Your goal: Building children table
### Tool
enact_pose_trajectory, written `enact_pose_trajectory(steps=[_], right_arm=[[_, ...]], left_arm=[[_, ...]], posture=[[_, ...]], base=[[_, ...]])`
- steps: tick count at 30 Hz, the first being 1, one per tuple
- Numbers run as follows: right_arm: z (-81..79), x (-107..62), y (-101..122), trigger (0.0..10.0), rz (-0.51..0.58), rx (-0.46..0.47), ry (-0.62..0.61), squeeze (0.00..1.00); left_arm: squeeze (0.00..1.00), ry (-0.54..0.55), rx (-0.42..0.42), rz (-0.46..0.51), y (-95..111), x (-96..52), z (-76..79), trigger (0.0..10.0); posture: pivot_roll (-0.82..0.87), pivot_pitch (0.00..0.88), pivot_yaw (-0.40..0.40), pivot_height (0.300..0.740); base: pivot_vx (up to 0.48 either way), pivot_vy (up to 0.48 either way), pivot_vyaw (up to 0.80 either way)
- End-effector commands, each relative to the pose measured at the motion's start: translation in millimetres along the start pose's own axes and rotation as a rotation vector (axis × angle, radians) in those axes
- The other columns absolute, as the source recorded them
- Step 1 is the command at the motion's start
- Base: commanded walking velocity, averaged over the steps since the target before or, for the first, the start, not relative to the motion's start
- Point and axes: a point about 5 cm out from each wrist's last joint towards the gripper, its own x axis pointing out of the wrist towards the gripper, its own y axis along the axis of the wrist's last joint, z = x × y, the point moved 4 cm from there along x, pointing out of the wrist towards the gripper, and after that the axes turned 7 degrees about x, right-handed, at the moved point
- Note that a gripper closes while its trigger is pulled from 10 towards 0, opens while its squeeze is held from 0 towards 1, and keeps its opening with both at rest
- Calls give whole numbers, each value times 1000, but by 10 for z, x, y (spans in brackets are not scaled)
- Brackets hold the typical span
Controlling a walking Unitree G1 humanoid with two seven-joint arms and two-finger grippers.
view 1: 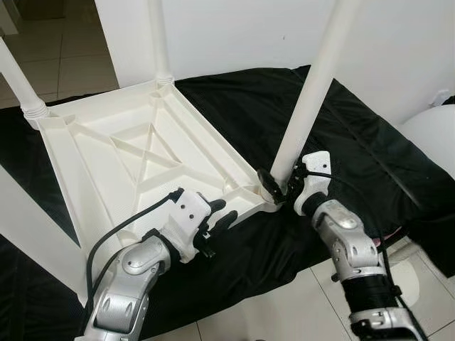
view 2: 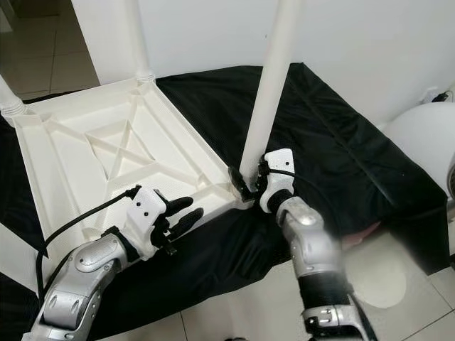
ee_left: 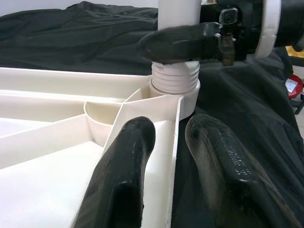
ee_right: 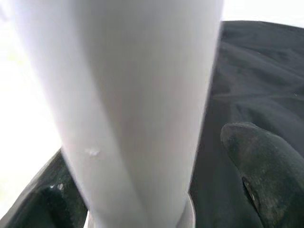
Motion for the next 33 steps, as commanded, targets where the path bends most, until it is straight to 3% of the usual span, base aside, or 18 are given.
enact_pose_trajectory(steps=[1, 3, 4, 6, 7, 11, 13, 18, 19, 20, 21, 22, 23, 25, 26, 27, 28, 33], right_arm=[[-26, 25, -59, 10000, -32, -31, 75, 0], [-34, 40, -63, 9882, -37, -34, 95, 0], [-39, 58, -65, 8039, -45, -50, 118, 0], [-42, 70, -65, 8039, -49, -60, 133, 0], [-38, 89, -69, 5216, -61, -72, 150, 0], [-35, 107, -72, 3725, -69, -80, 171, 0], [1, 137, -79, 0, -79, -101, 194, 0], [23, 148, -87, 0, -85, -113, 205, 0], [32, 147, -93, 0, -87, -112, 205, 0], [49, 144, -100, 4039, -86, -116, 193, 0], [63, 140, -102, 6784, -82, -117, 179, 0], [63, 140, -102, 6784, -82, -117, 179, 0], [73, 136, -108, 10000, -76, -98, 168, 0], [81, 134, -110, 10000, -70, -86, 158, 0], [80, 128, -113, 10000, -60, -65, 147, 0], [80, 128, -113, 10000, -60, -65, 147, 0], [71, 121, -117, 10000, -54, -58, 140, 0], [19, 107, -103, 10000, -16, -38, 97, 0]], left_arm=[[0, 58, 2, -23, -53, 33, 5, 10000], [0, 52, 7, -25, -52, 43, 22, 10000], [0, 48, 2, -28, -54, 52, 38, 10000], [0, 48, -3, -29, -57, 56, 45, 10000], [0, 54, -6, -21, -45, 63, 49, 10000], [0, 58, -8, -14, -36, 70, 55, 10000], [0, 62, -13, -4, -23, 84, 64, 10000], [0, 49, -46, -4, -37, 90, 77, 10000], [541, 40, -74, -4, -46, 87, 82, 10000], [1000, 21, -126, 4, -50, 78, 96, 10000], [1000, 3, -144, 17, -36, 69, 109, 10000], [1000, 3, -144, 17, -36, 69, 109, 10000], [1000, 3, -134, 11, -39, 66, 109, 10000], [1000, 11, -121, -1, -50, 69, 103, 10000], [408, 7, -100, -13, -60, 81, 113, 10000], [408, 7, -100, -13, -60, 81, 113, 10000], [0, 4, -82, -24, -69, 89, 122, 10000], [0, 2, -71, -27, -73, 106, 129, 10000]], posture=[[-33, 80, -27, 740], [-33, 80, -27, 740], [-33, 79, -28, 740], [-33, 79, -28, 740], [-30, 79, -29, 740], [-28, 77, -31, 740], [-23, 73, -37, 740], [-22, 71, -41, 740], [-22, 71, -41, 740], [-22, 66, -44, 740], [-23, 66, -43, 740], [-23, 66, -43, 740], [-24, 62, -43, 740], [-24, 62, -43, 740], [-25, 61, -42, 740], [-25, 61, -42, 740], [-29, 57, -40, 740], [-32, 55, -41, 740]], base=[[0, 0, 0], [0, 0, 0], [0, 0, 0], [0, 0, 0], [0, 0, 0], [0, 0, 0], [0, 0, 0], [0, 0, 0], [0, 0, 0], [0, 0, 0], [0, 0, 0], [0, 0, 0], [0, 0, 0], [0, 0, 0], [0, 0, 0], [0, 0, 0], [0, 0, 0], [0, 0, 0]])
